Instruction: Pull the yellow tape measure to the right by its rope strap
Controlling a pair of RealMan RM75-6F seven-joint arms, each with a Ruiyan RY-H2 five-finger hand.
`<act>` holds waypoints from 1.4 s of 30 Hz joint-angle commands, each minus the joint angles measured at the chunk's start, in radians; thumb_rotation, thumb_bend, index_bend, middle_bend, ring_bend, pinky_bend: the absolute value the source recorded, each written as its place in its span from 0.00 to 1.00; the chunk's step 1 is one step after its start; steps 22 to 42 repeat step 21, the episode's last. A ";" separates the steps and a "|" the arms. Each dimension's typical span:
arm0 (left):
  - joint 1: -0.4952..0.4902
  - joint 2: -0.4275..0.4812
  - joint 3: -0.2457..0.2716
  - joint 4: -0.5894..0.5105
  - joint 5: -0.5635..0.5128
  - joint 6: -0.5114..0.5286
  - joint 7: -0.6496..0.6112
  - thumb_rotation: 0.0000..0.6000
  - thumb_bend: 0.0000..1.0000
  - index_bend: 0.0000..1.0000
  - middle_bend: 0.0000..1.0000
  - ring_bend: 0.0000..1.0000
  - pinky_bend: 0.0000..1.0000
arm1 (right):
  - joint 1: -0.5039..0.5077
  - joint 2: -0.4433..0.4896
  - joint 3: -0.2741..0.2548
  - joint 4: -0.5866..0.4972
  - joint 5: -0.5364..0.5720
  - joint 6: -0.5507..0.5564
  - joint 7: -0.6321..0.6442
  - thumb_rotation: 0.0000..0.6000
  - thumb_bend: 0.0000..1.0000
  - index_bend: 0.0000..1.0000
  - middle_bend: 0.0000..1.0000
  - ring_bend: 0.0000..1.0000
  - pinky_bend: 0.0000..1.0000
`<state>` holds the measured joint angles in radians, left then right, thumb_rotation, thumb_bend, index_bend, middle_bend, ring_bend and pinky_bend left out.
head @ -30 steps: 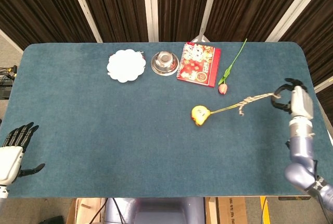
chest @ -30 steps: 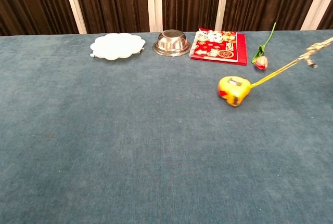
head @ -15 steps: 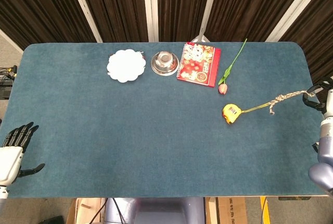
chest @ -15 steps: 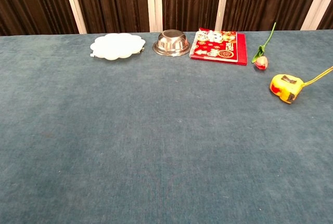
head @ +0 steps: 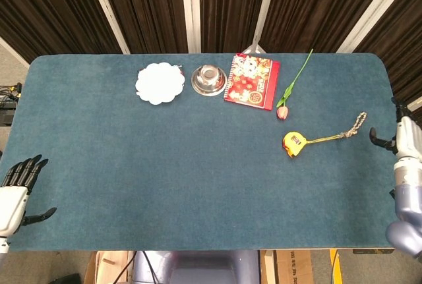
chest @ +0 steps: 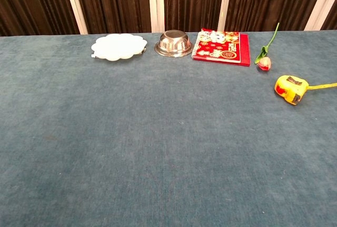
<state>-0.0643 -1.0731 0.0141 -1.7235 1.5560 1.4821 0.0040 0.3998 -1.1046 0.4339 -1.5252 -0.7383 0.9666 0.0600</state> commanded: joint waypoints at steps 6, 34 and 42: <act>0.013 0.002 0.018 0.004 0.054 0.034 0.016 1.00 0.00 0.00 0.00 0.00 0.00 | -0.195 0.032 -0.230 -0.266 -0.528 0.263 0.048 1.00 0.43 0.00 0.00 0.00 0.00; 0.020 -0.012 0.010 0.029 0.059 0.056 0.054 1.00 0.00 0.00 0.00 0.00 0.00 | -0.355 -0.010 -0.407 -0.151 -0.850 0.538 -0.008 1.00 0.31 0.00 0.00 0.00 0.00; 0.020 -0.012 0.010 0.029 0.059 0.056 0.054 1.00 0.00 0.00 0.00 0.00 0.00 | -0.355 -0.010 -0.407 -0.151 -0.850 0.538 -0.008 1.00 0.31 0.00 0.00 0.00 0.00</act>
